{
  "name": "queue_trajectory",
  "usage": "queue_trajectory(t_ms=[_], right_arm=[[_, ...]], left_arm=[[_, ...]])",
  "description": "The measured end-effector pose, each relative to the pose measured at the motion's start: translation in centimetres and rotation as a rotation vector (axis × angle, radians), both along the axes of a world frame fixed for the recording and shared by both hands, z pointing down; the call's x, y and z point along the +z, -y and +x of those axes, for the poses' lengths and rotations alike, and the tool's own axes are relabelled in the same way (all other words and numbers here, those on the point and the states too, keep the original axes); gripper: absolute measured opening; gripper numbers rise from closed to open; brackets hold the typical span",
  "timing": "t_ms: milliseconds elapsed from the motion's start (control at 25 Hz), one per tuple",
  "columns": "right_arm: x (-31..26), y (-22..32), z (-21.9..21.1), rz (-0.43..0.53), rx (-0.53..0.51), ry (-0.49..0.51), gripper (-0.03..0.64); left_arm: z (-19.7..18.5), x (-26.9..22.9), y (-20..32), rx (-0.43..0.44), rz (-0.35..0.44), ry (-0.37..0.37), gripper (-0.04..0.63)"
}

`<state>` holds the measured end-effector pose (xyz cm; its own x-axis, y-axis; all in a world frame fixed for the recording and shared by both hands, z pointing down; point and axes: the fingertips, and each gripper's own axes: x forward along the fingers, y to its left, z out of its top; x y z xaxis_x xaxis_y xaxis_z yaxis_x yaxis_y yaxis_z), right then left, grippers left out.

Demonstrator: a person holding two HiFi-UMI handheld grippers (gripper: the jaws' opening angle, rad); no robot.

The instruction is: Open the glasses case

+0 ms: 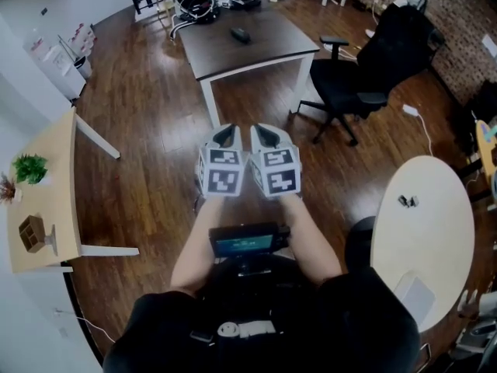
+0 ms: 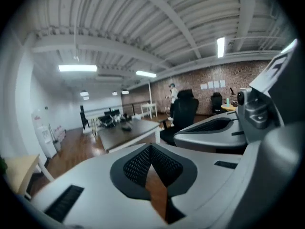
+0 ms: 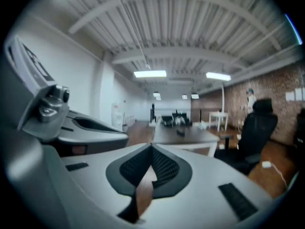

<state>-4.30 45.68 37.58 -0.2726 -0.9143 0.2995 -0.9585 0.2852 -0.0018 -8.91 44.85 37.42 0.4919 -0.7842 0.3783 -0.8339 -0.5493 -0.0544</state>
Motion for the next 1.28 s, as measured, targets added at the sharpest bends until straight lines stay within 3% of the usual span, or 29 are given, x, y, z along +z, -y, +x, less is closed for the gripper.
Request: queue_trajectory(t_ms=[120, 200, 360, 440, 480, 680, 800, 920, 1040, 1160, 1280], right_arm=[[7.9, 1.6, 1.5, -0.294, 0.045, 0.008, 0.018], [11.6, 1.2, 1.5, -0.413, 0.059, 0.092, 0.018], [15.4, 1.2, 2.1, -0.527, 0.076, 0.195, 0.018], [16.3, 1.2, 2.4, -0.563, 0.086, 0.229, 0.018], [16.6, 1.3, 2.5, -0.571, 0.087, 0.235, 0.018], [18.2, 1.5, 3.1, -0.604, 0.076, 0.240, 0.018], [19.1, 1.0, 3.8, -0.634, 0.092, 0.177, 0.018], [18.6, 1.1, 3.6, -0.606, 0.085, 0.155, 0.018], [18.8, 1.5, 4.5, -0.619, 0.120, 0.101, 0.018], [18.2, 4.2, 4.9, -0.532, 0.128, 0.088, 0.018], [18.3, 6.0, 4.9, -0.526, 0.129, 0.098, 0.018]], left_arm=[[1.1, 7.3, 0.9, 0.009, -0.284, -0.028, 0.002], [0.9, 11.1, 0.6, -0.027, -0.374, -0.024, 0.002], [2.4, 15.7, -0.5, -0.042, -0.521, -0.064, 0.002], [1.8, 16.6, -1.0, -0.080, -0.572, -0.036, 0.002], [1.4, 17.0, -1.2, -0.098, -0.587, -0.011, 0.002], [2.5, 17.4, 0.3, -0.105, -0.535, -0.051, 0.001], [2.3, 17.7, 0.2, -0.129, -0.546, -0.060, 0.002], [1.4, 17.7, 0.7, -0.162, -0.525, -0.038, 0.001], [1.2, 18.1, 1.1, -0.166, -0.556, -0.035, 0.000], [0.1, 18.1, 3.3, -0.197, -0.516, -0.013, 0.000], [0.5, 18.9, 4.4, -0.197, -0.575, -0.045, 0.000]])
